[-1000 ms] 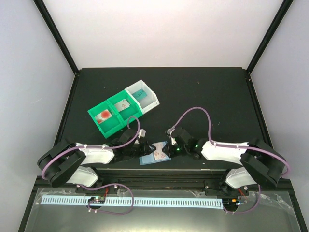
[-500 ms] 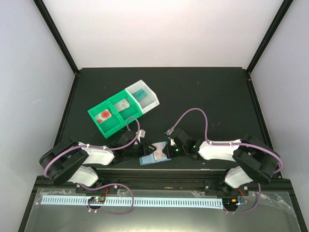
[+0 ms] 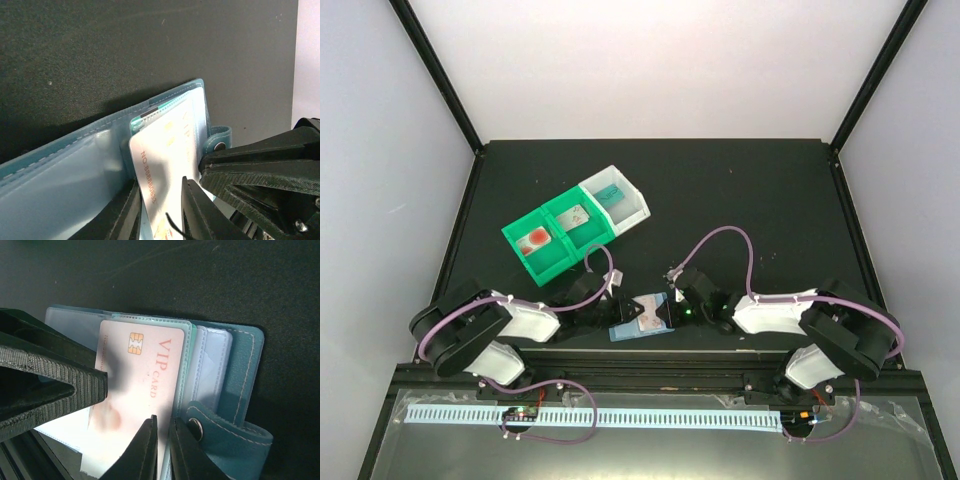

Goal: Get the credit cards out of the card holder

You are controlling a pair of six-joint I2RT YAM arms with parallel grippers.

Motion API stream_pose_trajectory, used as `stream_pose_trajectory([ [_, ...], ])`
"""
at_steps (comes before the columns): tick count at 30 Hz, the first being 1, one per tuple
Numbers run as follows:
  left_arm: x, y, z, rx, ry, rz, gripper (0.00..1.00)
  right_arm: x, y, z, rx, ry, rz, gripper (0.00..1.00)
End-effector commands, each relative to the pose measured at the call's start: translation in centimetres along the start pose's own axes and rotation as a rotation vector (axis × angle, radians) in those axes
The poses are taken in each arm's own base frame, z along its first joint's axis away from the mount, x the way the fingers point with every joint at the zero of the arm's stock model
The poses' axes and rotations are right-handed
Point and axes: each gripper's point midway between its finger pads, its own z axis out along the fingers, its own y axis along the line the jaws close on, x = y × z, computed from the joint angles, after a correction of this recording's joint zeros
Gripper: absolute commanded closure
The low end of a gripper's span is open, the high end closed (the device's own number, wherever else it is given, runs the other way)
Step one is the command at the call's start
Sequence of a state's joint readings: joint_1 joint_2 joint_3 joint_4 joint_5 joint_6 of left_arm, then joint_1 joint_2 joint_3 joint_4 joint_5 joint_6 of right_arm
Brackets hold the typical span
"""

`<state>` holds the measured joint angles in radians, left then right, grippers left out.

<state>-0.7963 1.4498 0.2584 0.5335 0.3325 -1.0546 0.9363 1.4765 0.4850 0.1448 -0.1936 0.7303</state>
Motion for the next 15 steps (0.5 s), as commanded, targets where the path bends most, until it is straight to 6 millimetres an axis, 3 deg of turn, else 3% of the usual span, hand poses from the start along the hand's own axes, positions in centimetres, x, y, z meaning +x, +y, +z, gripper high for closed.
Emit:
stream_pose_trajectory([
  [1, 0.6, -0.7, 0.5, 0.025, 0.014, 0.002, 0.8, 2.0, -1.5, 0.6, 0.032, 0.061, 0.029, 0.89],
  [6, 0.6, -0.5, 0.1, 0.019, 0.002, -0.004, 0.83, 2.2, -1.9, 0.8, 0.052, 0.066, 0.037, 0.89],
  [15, 0.6, -2.1, -0.6, 0.092, 0.002, 0.0, 0.82, 2.7, -2.3, 1.1, 0.058, 0.079, 0.041, 0.88],
])
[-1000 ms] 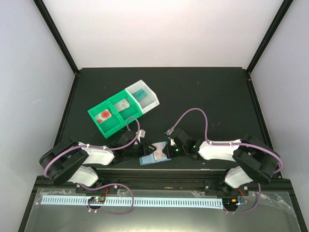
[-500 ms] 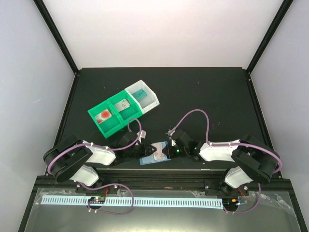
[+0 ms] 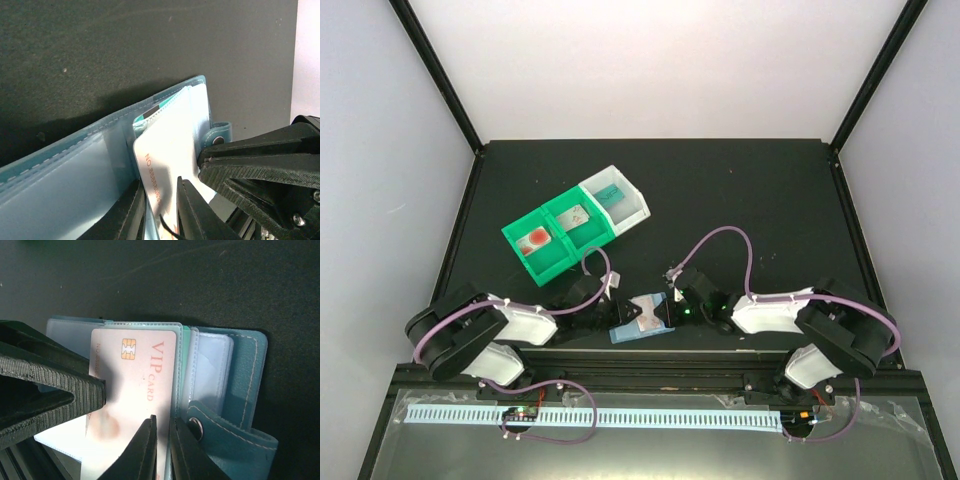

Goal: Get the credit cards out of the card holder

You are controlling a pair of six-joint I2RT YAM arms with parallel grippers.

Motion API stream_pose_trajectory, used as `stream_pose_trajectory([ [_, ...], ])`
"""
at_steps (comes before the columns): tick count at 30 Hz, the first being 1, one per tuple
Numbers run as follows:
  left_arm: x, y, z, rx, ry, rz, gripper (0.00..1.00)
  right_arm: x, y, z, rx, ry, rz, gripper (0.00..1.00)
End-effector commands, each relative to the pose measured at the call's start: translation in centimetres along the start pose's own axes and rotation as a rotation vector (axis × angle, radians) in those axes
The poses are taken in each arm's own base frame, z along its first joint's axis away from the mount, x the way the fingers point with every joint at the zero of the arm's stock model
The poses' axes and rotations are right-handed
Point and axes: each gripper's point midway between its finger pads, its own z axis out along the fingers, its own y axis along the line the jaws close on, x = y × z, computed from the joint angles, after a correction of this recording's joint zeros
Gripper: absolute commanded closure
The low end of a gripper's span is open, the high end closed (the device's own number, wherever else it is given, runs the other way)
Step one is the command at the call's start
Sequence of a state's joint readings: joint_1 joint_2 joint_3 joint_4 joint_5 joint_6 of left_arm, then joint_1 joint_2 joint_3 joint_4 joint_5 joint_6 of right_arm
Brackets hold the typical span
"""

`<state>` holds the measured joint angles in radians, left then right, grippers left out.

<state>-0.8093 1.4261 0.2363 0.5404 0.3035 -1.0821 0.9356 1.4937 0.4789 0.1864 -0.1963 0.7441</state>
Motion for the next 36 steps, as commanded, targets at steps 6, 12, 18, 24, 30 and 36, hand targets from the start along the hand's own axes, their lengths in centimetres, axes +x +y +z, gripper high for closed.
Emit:
stream_pose_trajectory([
  [6, 0.7, -2.9, -0.5, 0.131, 0.027, 0.007, 0.81, 3.0, -2.6, 0.4, 0.081, 0.094, 0.02, 0.88],
  [12, 0.6, -3.3, -0.8, 0.149, 0.022, 0.003, 0.81, 3.0, -3.2, 0.2, 0.104, 0.08, 0.024, 0.88],
  [18, 0.7, -2.9, -0.9, 0.145, 0.017, -0.016, 0.83, 3.2, -3.4, 0.2, 0.106, 0.084, 0.026, 0.88],
  [24, 0.6, -3.0, -1.0, 0.164, 0.003, -0.026, 0.85, 3.3, -3.4, 0.3, 0.107, 0.089, 0.023, 0.88],
  [30, 0.7, -3.0, -0.8, 0.171, 0.01, -0.032, 0.88, 3.3, -3.5, 0.3, 0.108, 0.085, 0.025, 0.88],
  [36, 0.7, -2.0, -1.1, 0.156, -0.007, -0.044, 0.98, 3.3, -3.6, 0.3, 0.115, 0.086, 0.024, 0.88],
])
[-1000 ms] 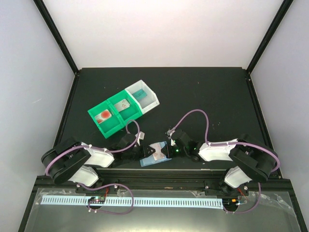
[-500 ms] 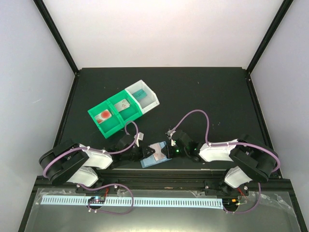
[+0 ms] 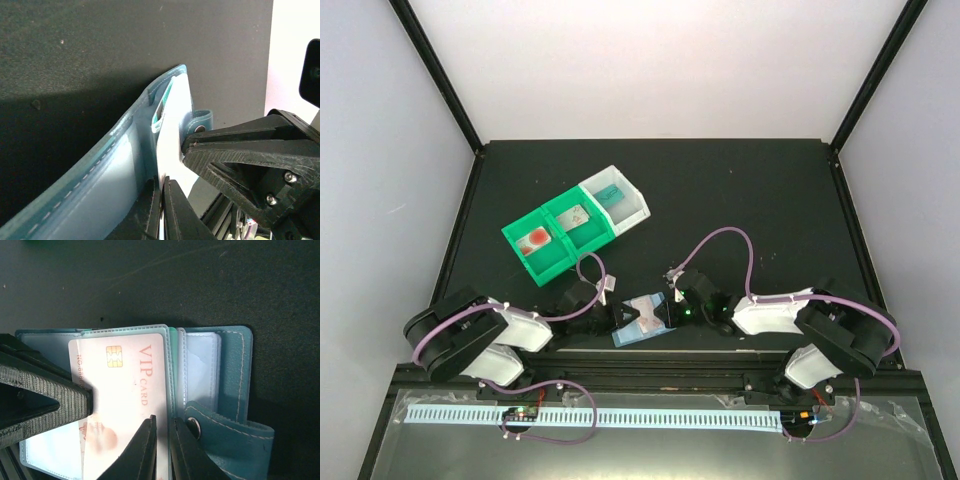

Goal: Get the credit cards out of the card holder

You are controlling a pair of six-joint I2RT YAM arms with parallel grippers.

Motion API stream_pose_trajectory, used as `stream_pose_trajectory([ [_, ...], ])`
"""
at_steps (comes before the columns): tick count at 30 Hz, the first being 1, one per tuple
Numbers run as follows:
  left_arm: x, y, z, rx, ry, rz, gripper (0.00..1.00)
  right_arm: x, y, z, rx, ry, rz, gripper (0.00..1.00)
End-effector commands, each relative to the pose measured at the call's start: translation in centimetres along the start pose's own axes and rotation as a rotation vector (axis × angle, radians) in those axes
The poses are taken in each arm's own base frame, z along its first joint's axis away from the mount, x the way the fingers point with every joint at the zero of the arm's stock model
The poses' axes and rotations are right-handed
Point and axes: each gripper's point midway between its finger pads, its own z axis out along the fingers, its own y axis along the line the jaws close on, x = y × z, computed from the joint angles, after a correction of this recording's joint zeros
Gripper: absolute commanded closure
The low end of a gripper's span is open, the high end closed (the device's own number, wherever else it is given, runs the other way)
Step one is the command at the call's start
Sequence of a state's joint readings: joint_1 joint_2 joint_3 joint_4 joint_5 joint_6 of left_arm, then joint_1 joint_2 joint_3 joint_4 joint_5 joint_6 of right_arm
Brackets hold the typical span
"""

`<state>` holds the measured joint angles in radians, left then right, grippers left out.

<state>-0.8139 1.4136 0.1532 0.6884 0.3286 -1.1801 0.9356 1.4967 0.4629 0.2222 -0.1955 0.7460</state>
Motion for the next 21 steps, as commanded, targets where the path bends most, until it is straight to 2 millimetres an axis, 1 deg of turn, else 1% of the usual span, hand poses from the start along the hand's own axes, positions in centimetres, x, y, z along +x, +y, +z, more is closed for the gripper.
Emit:
stream_pose_trajectory([
  [1, 0.05, -1.6, -0.16, 0.077, 0.0, 0.023, 0.98, 3.3, -3.58, 0.14, 0.126, 0.097, 0.025, 0.88],
  [2, 0.05, -1.51, -0.23, 0.077, -0.002, 0.02, 0.98, 3.32, -3.61, 0.16, 0.128, 0.098, 0.025, 0.88],
  [5, 0.14, -1.59, -0.32, 0.084, 0.003, 0.024, 0.89, 3.35, -3.65, 0.14, 0.129, 0.097, 0.025, 0.88],
  [6, 0.15, -1.69, -0.32, 0.086, 0.005, 0.03, 0.88, 3.34, -3.65, 0.15, 0.13, 0.097, 0.025, 0.88],
  [8, 0.29, -1.57, -0.27, 0.081, 0.012, 0.033, 0.97, 3.34, -3.69, 0.14, 0.132, 0.097, 0.024, 0.88],
  [14, 0.32, -1.29, -0.38, 0.076, 0.016, 0.023, 0.98, 3.22, -3.87, 0.0, 0.143, 0.089, 0.023, 0.88],
  [15, 0.36, -1.37, -0.46, 0.079, 0.017, 0.025, 0.97, 3.19, -3.9, -0.07, 0.145, 0.086, 0.024, 0.88],
  [17, 0.33, -1.4, -0.65, 0.075, 0.014, 0.032, 0.88, 3.09, -3.88, -0.21, 0.145, 0.079, 0.023, 0.88],
  [18, 0.32, -1.34, -0.73, 0.069, 0.013, 0.035, 0.86, 3.04, -3.91, -0.27, 0.147, 0.076, 0.025, 0.88],
  [19, 0.29, -1.36, -0.79, 0.066, 0.013, 0.039, 0.88, 2.99, -3.89, -0.3, 0.148, 0.075, 0.025, 0.88],
  [20, 0.25, -1.36, -0.89, 0.066, 0.01, 0.04, 0.96, 2.94, -3.91, -0.33, 0.15, 0.072, 0.025, 0.88],
  [21, 0.2, -1.4, -0.96, 0.066, 0.008, 0.041, 0.98, 2.91, -3.87, -0.35, 0.149, 0.072, 0.025, 0.88],
])
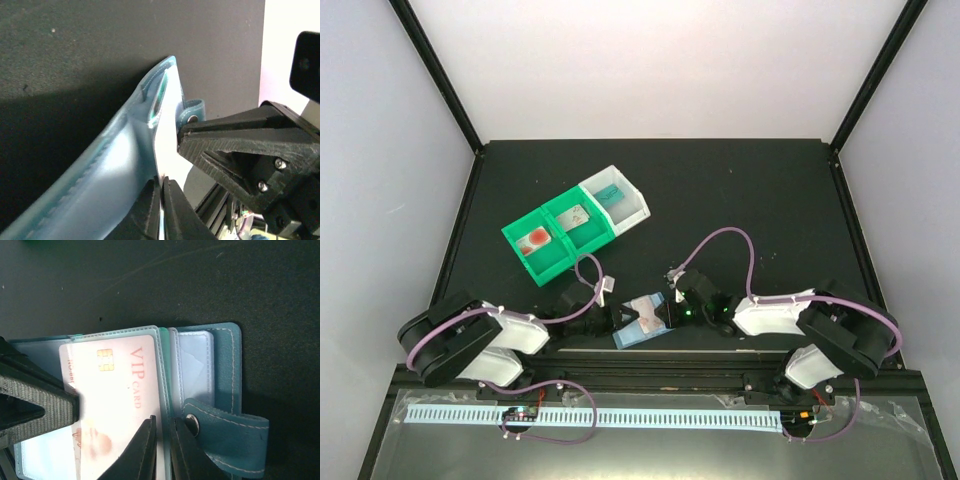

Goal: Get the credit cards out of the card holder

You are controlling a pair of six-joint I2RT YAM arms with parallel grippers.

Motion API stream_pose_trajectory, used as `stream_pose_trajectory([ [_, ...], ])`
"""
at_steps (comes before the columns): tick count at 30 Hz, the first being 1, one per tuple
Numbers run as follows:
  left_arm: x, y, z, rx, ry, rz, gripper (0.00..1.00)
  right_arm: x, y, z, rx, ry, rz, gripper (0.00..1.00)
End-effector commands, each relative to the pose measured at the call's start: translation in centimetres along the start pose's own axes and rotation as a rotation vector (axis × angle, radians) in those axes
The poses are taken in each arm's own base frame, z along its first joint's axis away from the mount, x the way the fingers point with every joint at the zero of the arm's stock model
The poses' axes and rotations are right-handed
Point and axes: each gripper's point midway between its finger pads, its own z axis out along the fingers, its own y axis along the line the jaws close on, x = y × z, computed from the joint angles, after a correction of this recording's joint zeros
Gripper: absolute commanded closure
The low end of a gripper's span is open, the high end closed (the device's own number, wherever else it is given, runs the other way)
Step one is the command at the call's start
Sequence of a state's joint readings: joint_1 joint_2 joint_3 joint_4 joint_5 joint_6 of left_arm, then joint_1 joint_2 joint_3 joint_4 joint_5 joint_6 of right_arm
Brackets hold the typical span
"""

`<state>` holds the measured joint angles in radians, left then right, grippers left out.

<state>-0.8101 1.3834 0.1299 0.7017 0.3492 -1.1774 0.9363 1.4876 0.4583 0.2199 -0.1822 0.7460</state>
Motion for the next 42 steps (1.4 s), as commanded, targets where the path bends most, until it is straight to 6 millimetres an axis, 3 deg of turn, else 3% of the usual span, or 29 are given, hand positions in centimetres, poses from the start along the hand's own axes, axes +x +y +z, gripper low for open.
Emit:
stream_pose_trajectory([
  [1, -0.2, -1.2, -0.5, 0.042, -0.004, 0.036, 0.98, 3.0, -3.7, -0.2, 0.14, 0.081, 0.025, 0.88],
  [18, -0.3, 0.3, -1.5, -0.015, 0.001, 0.034, 0.98, 2.9, -4.0, 0.1, 0.15, 0.072, 0.041, 0.89],
  [20, -0.2, 0.6, -1.5, -0.021, 0.002, 0.031, 0.94, 2.9, -3.8, 0.1, 0.141, 0.068, 0.044, 0.89],
  [27, -0.2, 0.3, -1.2, -0.011, 0.012, 0.044, 0.98, 2.6, -3.6, -0.2, 0.133, 0.057, 0.047, 0.89],
  [31, 0.3, 1.5, -0.9, -0.057, 0.046, 0.027, 0.98, 2.5, -3.8, -0.6, 0.14, 0.043, 0.049, 0.89],
  [36, 0.8, 2.6, -1.5, -0.075, 0.035, -0.033, 0.98, 2.7, -3.8, -0.6, 0.139, 0.044, 0.054, 0.89],
  [42, 0.6, 2.2, -2.6, -0.1, 0.015, -0.009, 0.98, 2.5, -3.5, -0.8, 0.128, 0.039, 0.051, 0.89],
])
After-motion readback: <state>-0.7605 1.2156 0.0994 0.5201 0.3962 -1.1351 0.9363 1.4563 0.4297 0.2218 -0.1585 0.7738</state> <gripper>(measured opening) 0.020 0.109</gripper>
